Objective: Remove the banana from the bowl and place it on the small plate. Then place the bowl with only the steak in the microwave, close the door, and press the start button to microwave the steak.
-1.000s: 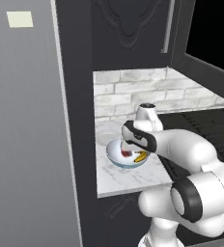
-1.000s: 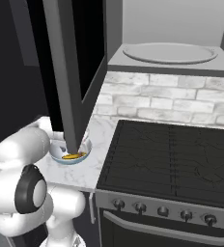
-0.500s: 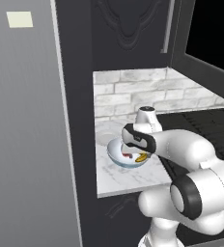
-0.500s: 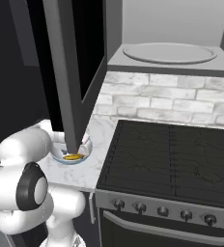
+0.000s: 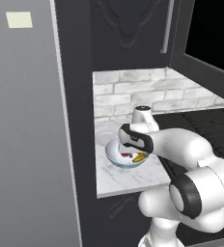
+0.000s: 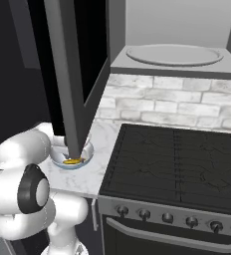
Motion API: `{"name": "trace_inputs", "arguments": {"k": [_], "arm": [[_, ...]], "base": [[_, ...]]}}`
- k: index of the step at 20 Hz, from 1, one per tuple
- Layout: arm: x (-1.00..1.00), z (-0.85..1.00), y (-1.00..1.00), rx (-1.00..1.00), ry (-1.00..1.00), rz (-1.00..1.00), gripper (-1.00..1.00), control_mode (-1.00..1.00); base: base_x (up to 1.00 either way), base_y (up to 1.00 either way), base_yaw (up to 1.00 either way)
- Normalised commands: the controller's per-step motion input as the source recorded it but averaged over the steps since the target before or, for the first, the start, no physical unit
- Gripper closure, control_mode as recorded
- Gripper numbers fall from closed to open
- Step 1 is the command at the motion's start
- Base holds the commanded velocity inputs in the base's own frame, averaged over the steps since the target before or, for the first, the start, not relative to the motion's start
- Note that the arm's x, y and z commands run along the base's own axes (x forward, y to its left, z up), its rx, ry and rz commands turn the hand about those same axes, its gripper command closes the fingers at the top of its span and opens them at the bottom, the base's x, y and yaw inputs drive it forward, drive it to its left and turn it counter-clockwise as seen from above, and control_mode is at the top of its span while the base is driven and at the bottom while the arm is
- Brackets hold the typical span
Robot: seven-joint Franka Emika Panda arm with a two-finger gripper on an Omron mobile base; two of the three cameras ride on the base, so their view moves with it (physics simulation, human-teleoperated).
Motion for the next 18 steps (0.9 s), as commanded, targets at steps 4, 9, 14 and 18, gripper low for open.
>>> {"name": "trace_inputs", "arguments": {"k": [4,9,14,18], "arm": [[-0.04,-0.24,0.17,0.0,0.0,0.0,1.0,-1.0],[-0.28,-0.03,0.03,0.0,-0.1,0.0,1.0,-1.0],[-0.43,0.16,-0.04,0.0,-0.25,-0.03,1.0,-1.0],[-0.33,0.5,-0.07,-0.01,-0.35,0.0,1.0,-1.0]], "base": [[0.0,0.0,0.0],[0.0,0.0,0.0],[0.0,0.0,0.0],[0.0,0.0,0.0]]}}
